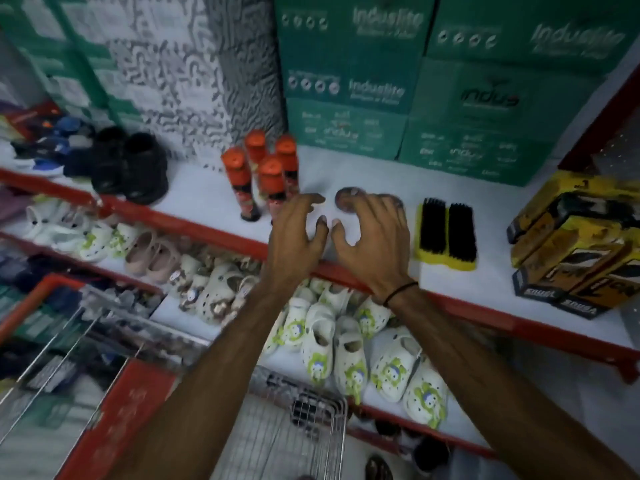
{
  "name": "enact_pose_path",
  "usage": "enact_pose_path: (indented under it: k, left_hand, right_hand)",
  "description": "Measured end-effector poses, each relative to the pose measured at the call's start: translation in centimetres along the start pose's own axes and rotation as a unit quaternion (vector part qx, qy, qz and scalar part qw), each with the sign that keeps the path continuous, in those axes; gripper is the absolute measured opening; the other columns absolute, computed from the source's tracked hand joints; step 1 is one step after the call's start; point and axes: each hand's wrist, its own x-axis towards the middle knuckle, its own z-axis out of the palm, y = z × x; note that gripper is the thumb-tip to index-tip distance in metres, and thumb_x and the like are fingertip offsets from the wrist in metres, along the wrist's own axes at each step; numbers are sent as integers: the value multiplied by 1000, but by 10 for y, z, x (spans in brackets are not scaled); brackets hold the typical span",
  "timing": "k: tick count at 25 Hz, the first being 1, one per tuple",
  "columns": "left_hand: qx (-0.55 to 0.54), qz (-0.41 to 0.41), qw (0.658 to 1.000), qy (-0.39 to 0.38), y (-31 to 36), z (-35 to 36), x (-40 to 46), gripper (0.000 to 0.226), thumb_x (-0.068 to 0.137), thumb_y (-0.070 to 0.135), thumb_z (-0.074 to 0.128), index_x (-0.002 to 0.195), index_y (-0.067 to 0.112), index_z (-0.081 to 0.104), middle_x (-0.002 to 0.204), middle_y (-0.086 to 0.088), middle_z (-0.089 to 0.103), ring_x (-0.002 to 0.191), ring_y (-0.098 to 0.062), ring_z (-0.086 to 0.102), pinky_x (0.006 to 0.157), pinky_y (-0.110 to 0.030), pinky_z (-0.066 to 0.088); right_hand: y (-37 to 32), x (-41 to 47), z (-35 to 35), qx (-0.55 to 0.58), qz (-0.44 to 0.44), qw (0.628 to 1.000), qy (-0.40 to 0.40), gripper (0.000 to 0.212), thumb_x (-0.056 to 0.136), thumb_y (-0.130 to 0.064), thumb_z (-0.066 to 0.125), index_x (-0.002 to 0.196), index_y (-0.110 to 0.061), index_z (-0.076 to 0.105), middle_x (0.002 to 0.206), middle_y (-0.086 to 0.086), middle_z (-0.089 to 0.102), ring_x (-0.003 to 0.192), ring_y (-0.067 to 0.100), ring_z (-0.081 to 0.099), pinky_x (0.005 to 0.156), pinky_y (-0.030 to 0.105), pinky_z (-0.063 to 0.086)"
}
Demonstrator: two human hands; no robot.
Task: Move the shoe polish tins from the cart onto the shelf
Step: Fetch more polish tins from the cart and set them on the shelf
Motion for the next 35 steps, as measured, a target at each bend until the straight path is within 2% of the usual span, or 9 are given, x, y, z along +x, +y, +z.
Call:
enact_pose_path:
  k: [5, 10, 13, 16, 21, 25, 27, 31, 35]
  left_hand:
    - [73, -78, 988, 112, -57, -54, -132, 16, 88, 2, 60, 104, 3, 60, 107, -12, 59, 98, -30, 59, 84, -32, 46]
    - [149, -314, 938, -12, -143, -57, -300, 24, 86, -2, 60, 110, 1, 62, 110, -18, 64, 102, -34, 61, 87, -38, 51]
    - [154, -495, 846, -127, -181, -36, -415, 25, 82, -3, 61, 106, 4, 65, 114, -16, 63, 103, -36, 65, 84, -41, 55]
    - [150, -590, 732, -304, -200, -2, -495, 41, 82, 13, 71, 122, 9, 60, 129, -16, 55, 117, -38, 60, 93, -43, 53]
    - [136, -630, 587, -489, -206, 63, -541, 115, 77, 24, 84, 160, 18, 5, 164, -24, 5, 152, -45, 18, 120, -59, 25]
    - [247, -599, 615, -449, -206, 91, -552, 73, 94, 21, 62, 155, 22, 22, 149, -19, 31, 138, -43, 41, 113, -63, 34]
    - [230, -583, 632, -456, -206, 78, -545, 78, 87, 18, 71, 150, 21, 27, 143, -18, 36, 132, -43, 45, 104, -56, 43]
    - [205, -542, 710, -401, -210, 23, -499, 69, 74, 15, 77, 135, 12, 44, 136, -17, 43, 123, -39, 51, 91, -50, 55]
    - [171, -485, 799, -311, -196, -53, -400, 72, 65, 18, 80, 133, 15, 53, 131, -11, 52, 119, -31, 54, 90, -38, 55]
  right_hand:
    - [-80, -107, 53, 131, -70, 988, -54, 16, 81, -18, 64, 95, -12, 71, 94, 3, 69, 85, 28, 59, 74, 38, 47]
    - [-91, -255, 112, 127, -35, 931, -340, 35, 84, -10, 61, 118, -8, 67, 111, 12, 68, 101, 33, 63, 82, 39, 53]
    - [-69, -356, 147, 16, -24, 779, -627, 60, 88, -19, 60, 146, -18, 46, 144, 11, 51, 130, 31, 51, 101, 40, 51]
    - [-40, -433, 177, -76, -60, 642, -760, 68, 92, -33, 62, 154, -24, 35, 156, 15, 34, 140, 38, 38, 109, 46, 44]
    - [-29, -513, 219, -90, -185, 591, -780, 45, 106, -25, 42, 151, -24, 44, 160, 19, 32, 136, 44, 43, 106, 49, 43]
    - [-27, -531, 230, -87, -158, 626, -759, 38, 105, -25, 43, 141, -17, 51, 146, 18, 47, 124, 42, 53, 95, 45, 50]
    - [-29, -518, 225, -88, -143, 646, -745, 39, 100, -14, 50, 140, -18, 48, 144, 17, 43, 121, 41, 53, 88, 44, 54]
    - [-43, -448, 214, -51, -25, 700, -712, 62, 84, -25, 71, 140, -17, 45, 144, 15, 43, 122, 41, 54, 88, 44, 55]
    - [-81, -327, 188, 35, 2, 781, -624, 52, 73, -26, 70, 123, -17, 60, 124, 11, 59, 112, 38, 61, 87, 43, 55]
